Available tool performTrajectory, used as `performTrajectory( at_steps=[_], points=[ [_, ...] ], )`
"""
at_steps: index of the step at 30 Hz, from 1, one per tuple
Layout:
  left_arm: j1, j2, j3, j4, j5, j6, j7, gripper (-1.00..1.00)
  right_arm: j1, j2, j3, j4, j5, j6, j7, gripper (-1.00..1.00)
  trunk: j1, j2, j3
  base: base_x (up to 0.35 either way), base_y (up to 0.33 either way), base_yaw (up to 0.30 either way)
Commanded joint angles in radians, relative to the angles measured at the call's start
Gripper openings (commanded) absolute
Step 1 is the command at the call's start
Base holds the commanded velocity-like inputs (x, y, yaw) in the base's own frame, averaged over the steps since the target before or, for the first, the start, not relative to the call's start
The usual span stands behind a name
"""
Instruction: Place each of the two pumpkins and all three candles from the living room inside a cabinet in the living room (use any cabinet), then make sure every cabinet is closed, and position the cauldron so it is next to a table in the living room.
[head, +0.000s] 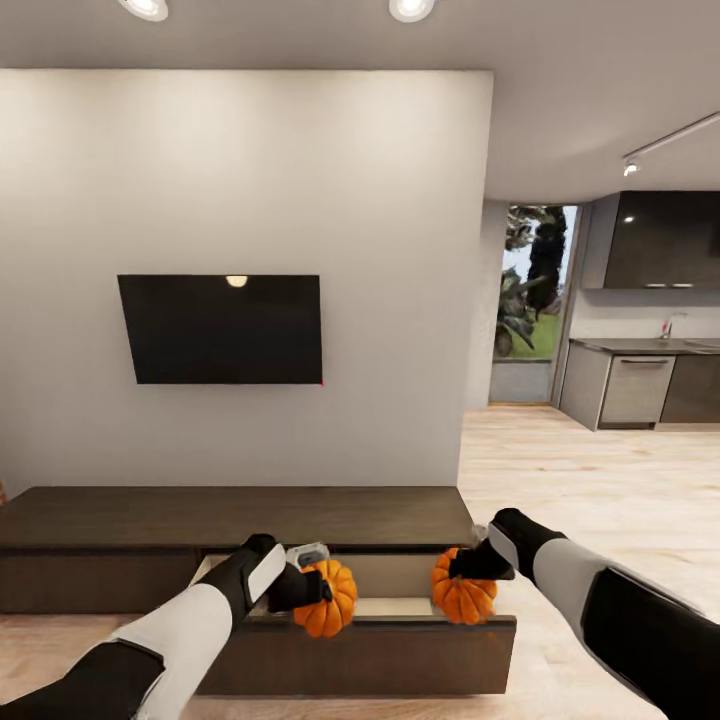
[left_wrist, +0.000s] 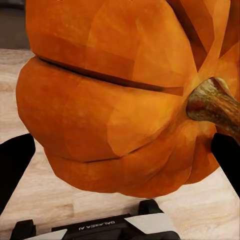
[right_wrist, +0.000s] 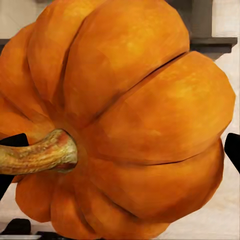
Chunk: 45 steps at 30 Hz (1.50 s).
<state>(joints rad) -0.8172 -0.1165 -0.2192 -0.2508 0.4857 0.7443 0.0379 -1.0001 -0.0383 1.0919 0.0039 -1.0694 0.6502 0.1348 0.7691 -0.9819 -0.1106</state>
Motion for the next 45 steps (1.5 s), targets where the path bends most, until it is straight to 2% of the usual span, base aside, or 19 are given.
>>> performTrajectory(
  at_steps=[1, 4, 7, 10, 17, 19, 23, 25, 32, 40, 45],
  points=[
    [-0.004, -0.001, -0.008, -0.002, 0.009, 0.004, 0.004, -1.00, -0.008, 0.004, 0.014, 0.001, 0.005, 0.013, 0.007, -1.00, 0.000, -0.001, -0.002, 0.000, 0.000, 0.000],
    [-0.013, -0.010, -0.008, -0.010, 0.009, 0.005, 0.002, -1.00, -0.035, 0.015, 0.014, 0.001, -0.007, 0.066, 0.007, -1.00, 0.000, -0.001, -0.002, 0.000, 0.000, 0.000],
    [-0.023, -0.029, -0.008, -0.062, 0.010, 0.003, -0.004, -1.00, -0.054, 0.018, 0.014, -0.010, -0.050, 0.111, 0.007, -1.00, 0.000, -0.001, -0.002, 0.000, 0.000, 0.000],
    [-0.029, -0.037, -0.008, -0.089, 0.010, 0.000, -0.008, -1.00, -0.060, 0.017, 0.015, -0.053, -0.068, 0.128, 0.006, -1.00, 0.000, -0.001, -0.002, 0.000, 0.000, 0.000],
    [-0.031, -0.038, -0.011, -0.096, 0.003, -0.003, -0.007, -1.00, -0.063, 0.018, 0.019, -0.069, -0.072, 0.132, 0.003, -1.00, 0.000, -0.001, -0.006, 0.000, 0.000, 0.000],
    [-0.031, -0.038, -0.012, -0.096, -0.015, -0.003, -0.006, -1.00, -0.063, 0.018, 0.020, -0.067, -0.072, 0.132, 0.003, -1.00, 0.000, -0.001, -0.009, 0.000, 0.000, 0.000],
    [-0.031, -0.038, -0.010, -0.095, -0.097, 0.001, -0.007, -1.00, -0.063, 0.017, 0.020, -0.065, -0.072, 0.132, 0.002, -1.00, 0.000, -0.001, -0.015, 0.075, 0.000, 0.000],
    [-0.031, -0.038, -0.010, -0.094, -0.119, 0.003, -0.008, -1.00, -0.063, 0.017, 0.019, -0.065, -0.072, 0.132, 0.002, -1.00, 0.000, -0.001, -0.018, 0.271, 0.000, 0.000],
    [-0.031, -0.040, -0.009, -0.093, -0.129, 0.005, -0.010, -1.00, -0.063, 0.017, 0.020, -0.064, -0.072, 0.131, 0.002, -1.00, 0.000, -0.001, -0.030, 0.266, 0.000, 0.000],
    [-0.031, -0.057, -0.009, -0.091, -0.130, 0.007, -0.016, -1.00, -0.062, 0.018, 0.023, -0.064, -0.072, 0.131, 0.003, -1.00, 0.000, -0.001, -0.042, 0.136, -0.024, 0.000],
    [-0.031, -0.058, -0.009, -0.090, -0.130, 0.006, -0.079, -1.00, -0.061, 0.020, 0.023, -0.063, -0.072, 0.122, 0.003, -1.00, 0.000, -0.001, -0.050, 0.128, -0.054, 0.000]
  ],
)
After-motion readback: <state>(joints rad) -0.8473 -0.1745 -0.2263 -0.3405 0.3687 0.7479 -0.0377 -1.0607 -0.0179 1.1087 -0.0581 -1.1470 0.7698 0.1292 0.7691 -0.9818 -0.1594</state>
